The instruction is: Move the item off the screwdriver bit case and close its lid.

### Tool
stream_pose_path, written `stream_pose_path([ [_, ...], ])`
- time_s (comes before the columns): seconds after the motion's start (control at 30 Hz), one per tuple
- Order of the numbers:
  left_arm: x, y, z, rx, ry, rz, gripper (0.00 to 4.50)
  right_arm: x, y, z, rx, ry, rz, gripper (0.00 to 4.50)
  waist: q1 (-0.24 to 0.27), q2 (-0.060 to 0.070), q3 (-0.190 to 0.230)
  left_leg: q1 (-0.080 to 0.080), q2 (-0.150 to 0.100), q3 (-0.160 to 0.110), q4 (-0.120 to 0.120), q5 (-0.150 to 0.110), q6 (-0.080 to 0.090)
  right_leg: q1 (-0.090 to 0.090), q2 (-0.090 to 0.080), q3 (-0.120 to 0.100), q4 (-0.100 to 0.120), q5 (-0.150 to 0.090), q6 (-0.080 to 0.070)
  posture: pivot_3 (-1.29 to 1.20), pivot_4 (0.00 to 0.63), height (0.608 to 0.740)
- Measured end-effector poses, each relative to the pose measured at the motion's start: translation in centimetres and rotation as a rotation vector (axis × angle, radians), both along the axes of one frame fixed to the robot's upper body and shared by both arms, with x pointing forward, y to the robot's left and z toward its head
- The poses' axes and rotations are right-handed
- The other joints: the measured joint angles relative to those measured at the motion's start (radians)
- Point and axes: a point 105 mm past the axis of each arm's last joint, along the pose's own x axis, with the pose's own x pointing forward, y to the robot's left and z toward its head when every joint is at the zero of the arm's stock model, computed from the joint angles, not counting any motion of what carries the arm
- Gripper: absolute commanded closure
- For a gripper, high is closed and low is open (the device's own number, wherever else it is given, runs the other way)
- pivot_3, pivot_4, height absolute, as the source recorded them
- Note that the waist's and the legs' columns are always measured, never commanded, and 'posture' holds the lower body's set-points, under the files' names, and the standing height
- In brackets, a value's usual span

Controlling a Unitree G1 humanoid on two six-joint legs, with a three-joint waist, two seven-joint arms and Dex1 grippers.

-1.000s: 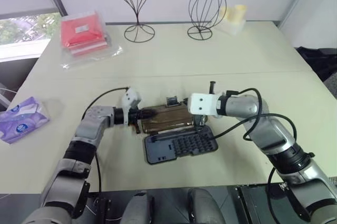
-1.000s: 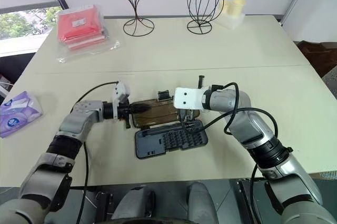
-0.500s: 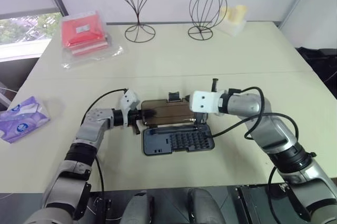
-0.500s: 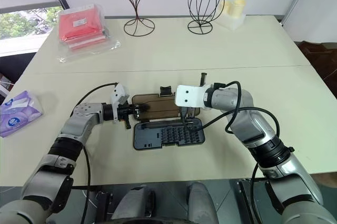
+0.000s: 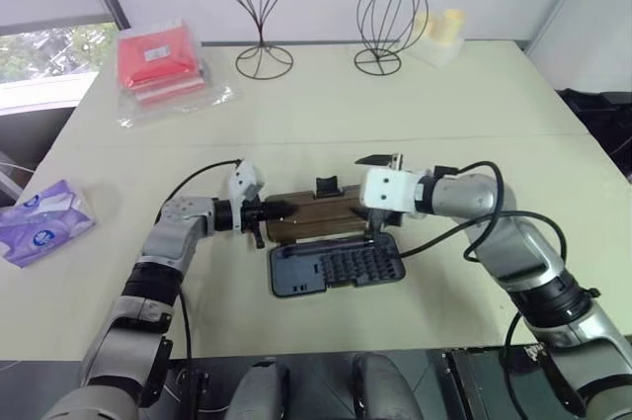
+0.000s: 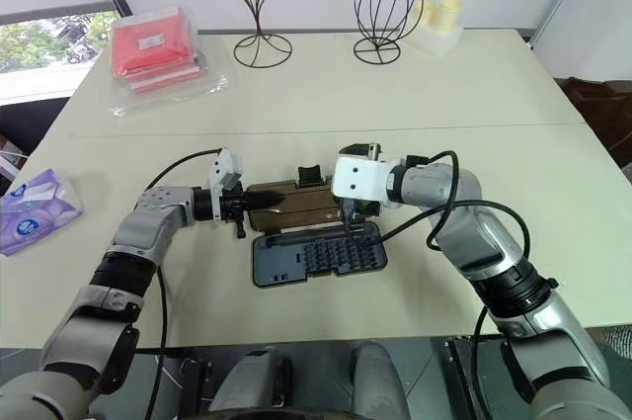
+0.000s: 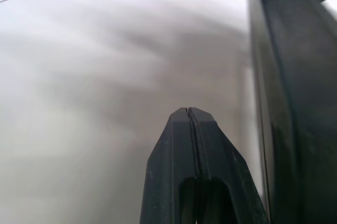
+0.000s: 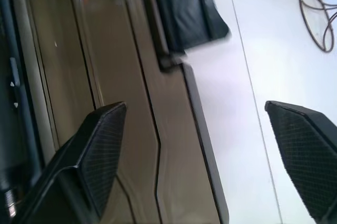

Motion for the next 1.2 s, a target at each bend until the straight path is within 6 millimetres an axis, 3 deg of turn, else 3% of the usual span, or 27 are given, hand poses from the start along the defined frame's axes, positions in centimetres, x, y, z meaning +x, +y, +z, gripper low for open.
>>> stream_pose_path([
  [0.3,-0.5,0.0,0.4,0.008,-0.004,-0.046,4.5,-3.1,-2.8,4.3,0.056,0.091,-0.018,0.02,0.001,0.0,0.0,0.0,0.0,0.0,0.0,-0.003,0.005,0.0,0.0,0.0,0.0,0.0,0.0,0.0,0.15,0.74],
  [0.43,-0.8,0.0,0.7,0.013,-0.001,-0.07,4.5,-3.8,-4.1,5.2,0.081,0.115,-0.061,0.02,0.001,0.0,0.0,0.0,0.0,0.0,0.0,-0.003,0.005,0.0,0.0,0.0,-0.001,0.0,0.0,0.0,0.15,0.74],
  [0.57,-1.7,-0.3,1.9,0.018,-0.013,-0.141,4.5,-3.8,-5.4,5.1,0.108,0.128,-0.128,0.02,0.001,0.0,0.0,0.0,0.0,0.0,0.0,-0.003,0.005,0.0,0.0,0.0,0.0,0.0,0.0,0.0,0.15,0.74],
  [0.93,-3.9,-1.2,3.3,0.029,-0.003,-0.3,4.5,-4.2,-5.7,4.4,0.131,0.14,-0.157,0.02,0.001,0.0,0.0,0.0,0.0,0.0,0.0,-0.003,0.005,0.0,0.0,0.0,-0.001,0.0,0.0,0.0,0.15,0.74],
  [1.03,-4.7,-1.5,3.1,0.051,0.003,-0.35,4.5,-4.1,-5.8,4.5,0.129,0.133,-0.165,0.02,0.001,0.0,0.0,0.0,0.0,0.0,0.0,-0.003,0.005,0.0,0.0,0.001,-0.001,0.0,0.0,0.0,0.15,0.74],
  [1.2,-6.8,-1.8,0.9,0.114,0.049,-0.453,4.5,-4.1,-5.9,4.4,0.134,0.13,-0.171,0.02,0.001,0.0,0.0,0.0,0.0,0.0,0.0,-0.003,0.006,0.0,0.0,0.001,-0.001,0.0,0.0,0.0,0.15,0.74],
])
